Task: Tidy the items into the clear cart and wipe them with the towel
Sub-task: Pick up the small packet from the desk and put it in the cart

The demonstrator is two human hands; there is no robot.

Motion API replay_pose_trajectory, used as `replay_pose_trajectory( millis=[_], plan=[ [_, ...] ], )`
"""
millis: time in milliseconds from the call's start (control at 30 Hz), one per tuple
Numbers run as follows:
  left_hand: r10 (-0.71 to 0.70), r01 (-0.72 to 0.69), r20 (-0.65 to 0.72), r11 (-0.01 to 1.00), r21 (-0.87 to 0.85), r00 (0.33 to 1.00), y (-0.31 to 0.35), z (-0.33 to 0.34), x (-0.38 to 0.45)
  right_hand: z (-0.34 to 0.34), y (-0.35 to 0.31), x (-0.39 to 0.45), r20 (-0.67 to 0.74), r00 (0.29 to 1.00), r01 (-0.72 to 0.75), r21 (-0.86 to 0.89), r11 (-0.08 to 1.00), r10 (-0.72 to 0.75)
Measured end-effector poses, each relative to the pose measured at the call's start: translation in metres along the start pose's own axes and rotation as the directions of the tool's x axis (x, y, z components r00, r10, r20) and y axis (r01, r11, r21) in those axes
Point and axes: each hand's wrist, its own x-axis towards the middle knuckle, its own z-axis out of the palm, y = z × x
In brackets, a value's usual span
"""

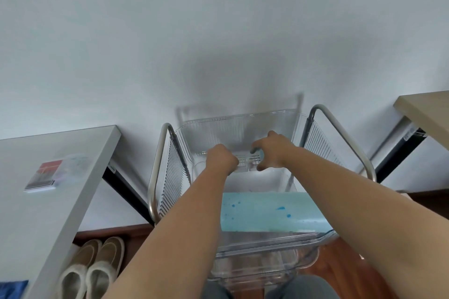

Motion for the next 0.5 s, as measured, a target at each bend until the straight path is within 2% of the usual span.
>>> replay_pose_trajectory(
  millis=[400, 500],
  plan=[
    [0.044, -0.045, -0.026, 0.998, -0.049, 0.999, -0.004, 0.0, -0.001, 0.001, -0.001, -0.001, -0.015, 1.0, -0.01, 0.022, 1.0, 0.01],
    [0.085, -0.088, -0.049, 0.995, -0.047, 0.995, 0.001, -0.015, -0.009, -0.015, -0.005, -0.006, -0.061, 0.998, 0.023, 0.119, 0.993, -0.016]
  ],
)
